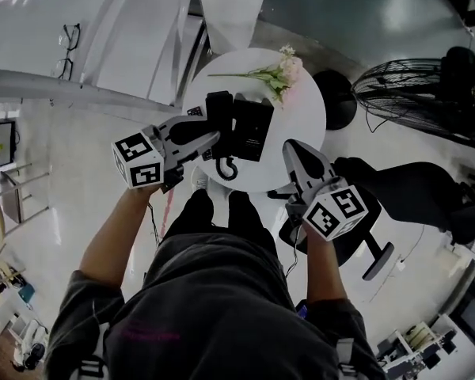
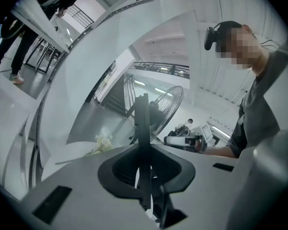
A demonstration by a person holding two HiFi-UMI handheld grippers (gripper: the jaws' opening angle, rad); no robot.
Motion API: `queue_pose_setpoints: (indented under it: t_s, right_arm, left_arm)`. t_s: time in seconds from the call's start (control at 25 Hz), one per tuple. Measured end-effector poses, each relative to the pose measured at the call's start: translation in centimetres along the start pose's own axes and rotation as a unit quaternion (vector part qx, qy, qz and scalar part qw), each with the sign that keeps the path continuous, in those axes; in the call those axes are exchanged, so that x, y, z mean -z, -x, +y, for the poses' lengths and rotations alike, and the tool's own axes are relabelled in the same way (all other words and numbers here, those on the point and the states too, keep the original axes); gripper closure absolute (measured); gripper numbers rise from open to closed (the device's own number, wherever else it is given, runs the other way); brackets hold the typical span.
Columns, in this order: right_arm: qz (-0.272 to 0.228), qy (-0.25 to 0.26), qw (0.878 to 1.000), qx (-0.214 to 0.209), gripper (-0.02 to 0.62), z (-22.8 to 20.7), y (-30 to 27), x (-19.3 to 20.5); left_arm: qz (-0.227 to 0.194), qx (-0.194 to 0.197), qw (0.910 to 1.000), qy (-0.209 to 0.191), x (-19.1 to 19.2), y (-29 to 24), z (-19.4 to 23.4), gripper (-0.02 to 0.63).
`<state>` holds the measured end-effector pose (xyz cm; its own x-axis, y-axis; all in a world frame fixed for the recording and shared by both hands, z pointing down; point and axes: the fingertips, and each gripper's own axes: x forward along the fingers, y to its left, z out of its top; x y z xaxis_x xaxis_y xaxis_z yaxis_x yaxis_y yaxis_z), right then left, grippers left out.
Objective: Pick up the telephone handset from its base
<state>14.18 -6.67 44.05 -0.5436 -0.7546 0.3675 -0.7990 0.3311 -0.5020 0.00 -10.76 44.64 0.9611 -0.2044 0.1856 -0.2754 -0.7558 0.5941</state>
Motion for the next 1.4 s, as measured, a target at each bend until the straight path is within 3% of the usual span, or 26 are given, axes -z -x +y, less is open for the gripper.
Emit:
queue_pose_setpoints:
  t_s: [0.72,1.4]
  right_arm:
    - [-0.083,0.056,0.995,-0.009,0.575,6.5,2.4,-6.7]
    - [-0.128,0.096,0.987,-0.010,0.575,10.6,4.1,-10.4]
  left_arm:
    - [-0.091,0.012,0.9907,-0.100,-10.2,5.8,-8.6,0.529]
    - [-0.138,0.017,0.9799,-0.143,-14.2,9.7,-12.1,0.529]
